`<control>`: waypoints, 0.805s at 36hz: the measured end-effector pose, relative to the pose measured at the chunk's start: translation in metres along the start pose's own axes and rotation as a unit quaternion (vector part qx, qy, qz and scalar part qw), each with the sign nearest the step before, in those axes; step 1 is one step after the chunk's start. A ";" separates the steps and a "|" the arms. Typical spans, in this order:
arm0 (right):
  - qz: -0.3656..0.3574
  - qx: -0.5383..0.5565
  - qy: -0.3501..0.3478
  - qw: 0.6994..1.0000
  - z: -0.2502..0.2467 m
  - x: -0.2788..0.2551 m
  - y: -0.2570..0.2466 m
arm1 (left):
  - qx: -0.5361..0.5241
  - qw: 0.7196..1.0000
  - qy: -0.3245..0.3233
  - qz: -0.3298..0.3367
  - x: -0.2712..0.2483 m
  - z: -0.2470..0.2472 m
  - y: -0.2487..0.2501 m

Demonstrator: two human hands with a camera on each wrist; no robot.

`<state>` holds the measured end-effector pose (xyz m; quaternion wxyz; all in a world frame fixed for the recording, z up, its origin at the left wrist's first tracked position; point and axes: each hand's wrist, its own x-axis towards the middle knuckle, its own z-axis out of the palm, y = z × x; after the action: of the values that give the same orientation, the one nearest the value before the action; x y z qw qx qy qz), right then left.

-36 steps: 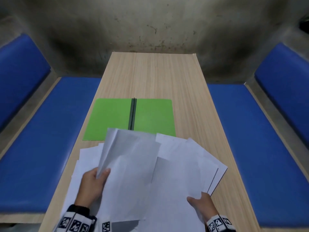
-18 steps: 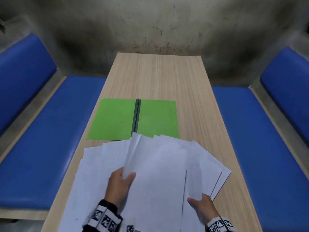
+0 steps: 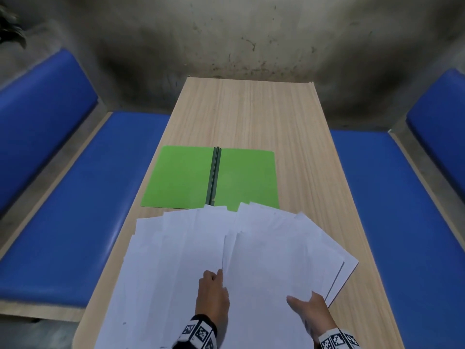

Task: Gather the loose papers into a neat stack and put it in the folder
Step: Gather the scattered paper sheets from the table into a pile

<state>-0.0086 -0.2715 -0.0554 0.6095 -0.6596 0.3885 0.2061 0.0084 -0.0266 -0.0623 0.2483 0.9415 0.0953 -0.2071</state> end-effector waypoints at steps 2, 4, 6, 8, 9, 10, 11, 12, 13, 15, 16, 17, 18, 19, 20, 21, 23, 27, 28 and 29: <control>-0.005 -0.006 0.001 1.000 0.000 0.001 0.000 | 0.000 0.998 0.040 -0.045 0.003 -0.009 -0.008; -0.006 -0.011 0.007 1.000 0.000 -0.003 -0.005 | 0.003 0.989 0.088 -0.122 0.006 -0.021 -0.020; -0.010 -0.011 0.003 1.000 0.001 -0.006 -0.008 | 0.000 0.975 0.109 -0.192 0.008 -0.033 -0.034; -0.012 -0.007 -0.003 1.000 0.001 -0.008 -0.010 | -0.010 0.970 0.101 -0.222 0.011 -0.042 -0.048; -0.013 -0.006 -0.004 1.000 0.001 -0.008 -0.009 | -0.013 0.969 0.093 -0.227 0.012 -0.045 -0.053; -0.013 -0.006 -0.005 1.000 0.001 -0.008 -0.010 | -0.016 0.970 0.086 -0.227 0.014 -0.046 -0.057; -0.015 -0.006 -0.002 1.000 0.001 -0.008 -0.009 | -0.021 0.972 0.081 -0.221 0.015 -0.047 -0.061; -0.019 -0.006 -0.001 1.000 0.001 -0.008 -0.010 | -0.031 0.974 0.079 -0.212 0.016 -0.046 -0.063; -0.020 -0.005 0.002 1.000 0.001 -0.007 -0.009 | -0.046 0.976 0.078 -0.199 0.017 -0.045 -0.066; -0.021 -0.002 0.007 1.000 0.001 -0.006 -0.008 | -0.073 0.979 0.077 -0.174 0.018 -0.043 -0.068; -0.018 -0.002 0.006 1.000 0.001 -0.006 -0.008 | -0.078 0.980 0.081 -0.166 0.018 -0.044 -0.069; -0.015 -0.003 0.005 1.000 0.001 -0.005 -0.007 | -0.081 0.979 0.092 -0.162 0.017 -0.044 -0.071; -0.011 -0.007 0.004 1.000 0.001 -0.005 -0.007 | -0.082 0.977 0.105 -0.164 0.016 -0.045 -0.072; -0.010 -0.009 0.001 1.000 0.001 -0.005 -0.007 | -0.081 0.975 0.120 -0.170 0.015 -0.046 -0.073; -0.009 -0.014 0.001 1.000 0.001 -0.005 -0.007 | -0.076 0.972 0.133 -0.177 0.014 -0.047 -0.075; -0.010 -0.016 0.001 1.000 0.001 -0.005 -0.008 | -0.071 0.969 0.144 -0.186 0.013 -0.047 -0.076; -0.011 -0.018 0.008 1.000 0.001 -0.004 -0.008 | -0.069 0.964 0.160 -0.202 0.011 -0.047 -0.079; -0.010 -0.020 0.008 1.000 0.001 0.000 -0.004 | -0.088 0.958 0.172 -0.211 0.010 -0.051 -0.087; -0.008 -0.022 0.009 1.000 0.001 0.001 -0.003 | -0.094 0.959 0.174 -0.203 0.010 -0.052 -0.088; -0.008 -0.019 0.008 1.000 0.000 0.004 -0.001 | -0.098 0.960 0.179 -0.193 0.010 -0.053 -0.088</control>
<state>-0.0060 -0.2726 -0.0578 0.5953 -0.6761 0.3837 0.2033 0.0111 0.0771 -0.0626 0.2730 0.8980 0.3382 -0.0685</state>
